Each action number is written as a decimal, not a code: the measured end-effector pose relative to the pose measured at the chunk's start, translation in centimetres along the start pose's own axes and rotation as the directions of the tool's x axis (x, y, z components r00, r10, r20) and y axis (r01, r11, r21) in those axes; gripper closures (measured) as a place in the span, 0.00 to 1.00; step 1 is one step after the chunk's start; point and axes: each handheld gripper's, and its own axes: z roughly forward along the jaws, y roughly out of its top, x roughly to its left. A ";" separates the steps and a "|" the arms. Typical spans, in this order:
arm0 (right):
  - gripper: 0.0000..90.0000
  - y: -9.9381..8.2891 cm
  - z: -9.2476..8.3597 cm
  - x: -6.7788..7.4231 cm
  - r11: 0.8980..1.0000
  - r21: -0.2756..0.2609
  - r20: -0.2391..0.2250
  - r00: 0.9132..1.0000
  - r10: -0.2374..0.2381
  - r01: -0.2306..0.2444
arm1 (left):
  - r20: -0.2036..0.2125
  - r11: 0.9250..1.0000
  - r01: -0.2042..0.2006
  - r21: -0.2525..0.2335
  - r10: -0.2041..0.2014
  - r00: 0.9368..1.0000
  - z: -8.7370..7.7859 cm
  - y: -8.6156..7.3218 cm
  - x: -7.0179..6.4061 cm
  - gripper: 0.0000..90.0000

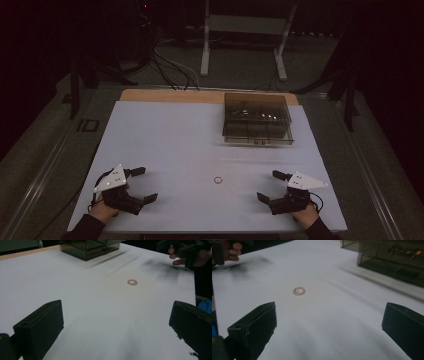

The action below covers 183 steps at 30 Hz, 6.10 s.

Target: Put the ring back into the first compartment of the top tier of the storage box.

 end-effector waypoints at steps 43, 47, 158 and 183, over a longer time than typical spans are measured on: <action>0.00 4.3 -1.3 2.5 0.997 0.020 0.020 0.997 -0.078 0.077 | 0.008 1.000 0.002 -0.022 -0.002 1.000 -0.2 0.4 -0.1 0.01; 0.00 5.5 -1.4 2.4 0.995 0.005 0.024 0.995 -0.096 0.096 | 0.014 1.000 0.004 -0.017 -0.004 1.000 0.0 0.3 -0.1 0.01; 0.90 4.7 14.4 3.3 0.918 0.344 -0.102 0.979 -0.174 0.199 | 0.038 1.000 -0.001 -0.008 0.001 0.999 0.3 0.2 -0.2 0.01; 0.97 5.2 14.4 3.8 0.903 0.370 -0.090 0.976 -0.197 0.217 | 0.036 1.000 0.001 -0.004 -0.001 0.999 0.3 0.2 -0.1 0.01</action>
